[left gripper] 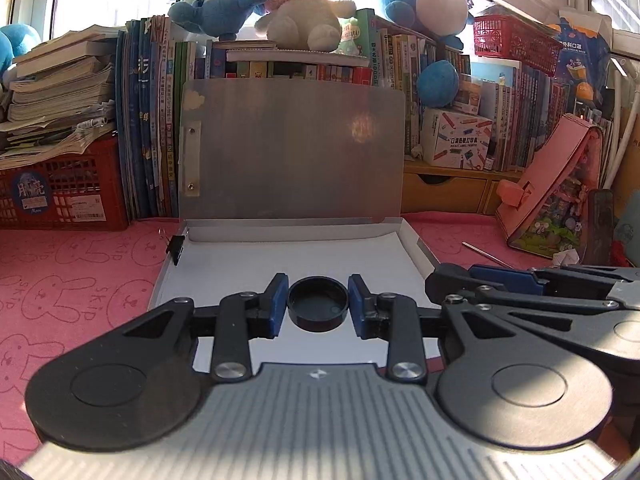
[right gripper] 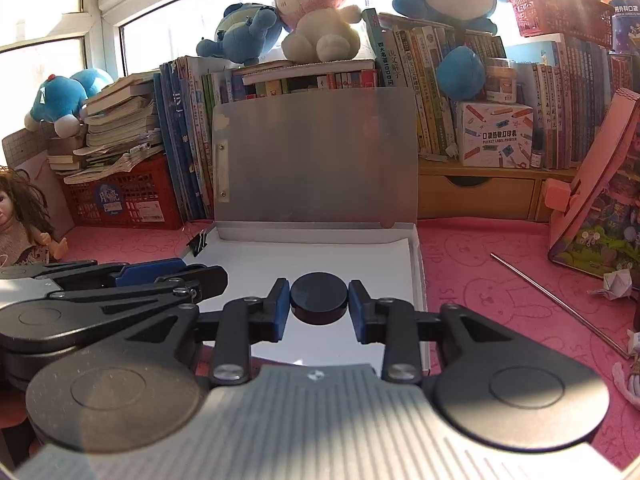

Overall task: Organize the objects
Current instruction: 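Lower the left gripper's cap into the box and open it while the right releases its cap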

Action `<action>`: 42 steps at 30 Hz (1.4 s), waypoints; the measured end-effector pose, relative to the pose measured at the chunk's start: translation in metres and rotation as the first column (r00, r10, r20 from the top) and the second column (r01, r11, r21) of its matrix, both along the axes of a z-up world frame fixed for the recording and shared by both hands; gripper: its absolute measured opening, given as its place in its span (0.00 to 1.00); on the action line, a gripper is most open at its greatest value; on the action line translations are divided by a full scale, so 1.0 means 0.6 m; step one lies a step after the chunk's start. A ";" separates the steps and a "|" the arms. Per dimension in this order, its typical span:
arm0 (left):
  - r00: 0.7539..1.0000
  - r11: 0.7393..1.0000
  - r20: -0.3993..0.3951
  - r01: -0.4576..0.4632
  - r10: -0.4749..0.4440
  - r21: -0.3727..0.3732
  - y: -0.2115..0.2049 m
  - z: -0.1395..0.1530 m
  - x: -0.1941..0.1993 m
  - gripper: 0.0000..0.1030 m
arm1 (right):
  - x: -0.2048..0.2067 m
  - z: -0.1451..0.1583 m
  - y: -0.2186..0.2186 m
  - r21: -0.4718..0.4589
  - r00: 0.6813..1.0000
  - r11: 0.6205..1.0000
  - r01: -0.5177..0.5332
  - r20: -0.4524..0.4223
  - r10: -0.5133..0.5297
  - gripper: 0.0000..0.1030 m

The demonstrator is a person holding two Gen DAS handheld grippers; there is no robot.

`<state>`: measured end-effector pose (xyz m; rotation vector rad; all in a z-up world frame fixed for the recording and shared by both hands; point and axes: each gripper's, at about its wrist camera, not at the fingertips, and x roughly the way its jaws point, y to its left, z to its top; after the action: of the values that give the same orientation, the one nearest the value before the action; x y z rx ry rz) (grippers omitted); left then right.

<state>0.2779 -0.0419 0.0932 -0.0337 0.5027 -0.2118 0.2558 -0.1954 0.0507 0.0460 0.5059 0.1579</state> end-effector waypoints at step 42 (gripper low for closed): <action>0.969 0.998 -0.247 -0.001 0.018 0.070 -0.001 -0.103 0.194 0.36 | 0.188 -0.108 -0.010 0.076 0.950 0.997 0.033 -0.311 -0.008 0.36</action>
<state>0.3946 -0.0423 0.0314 0.0058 0.7585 -0.1815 0.3688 -0.2011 -0.0144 0.1567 0.8142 0.1512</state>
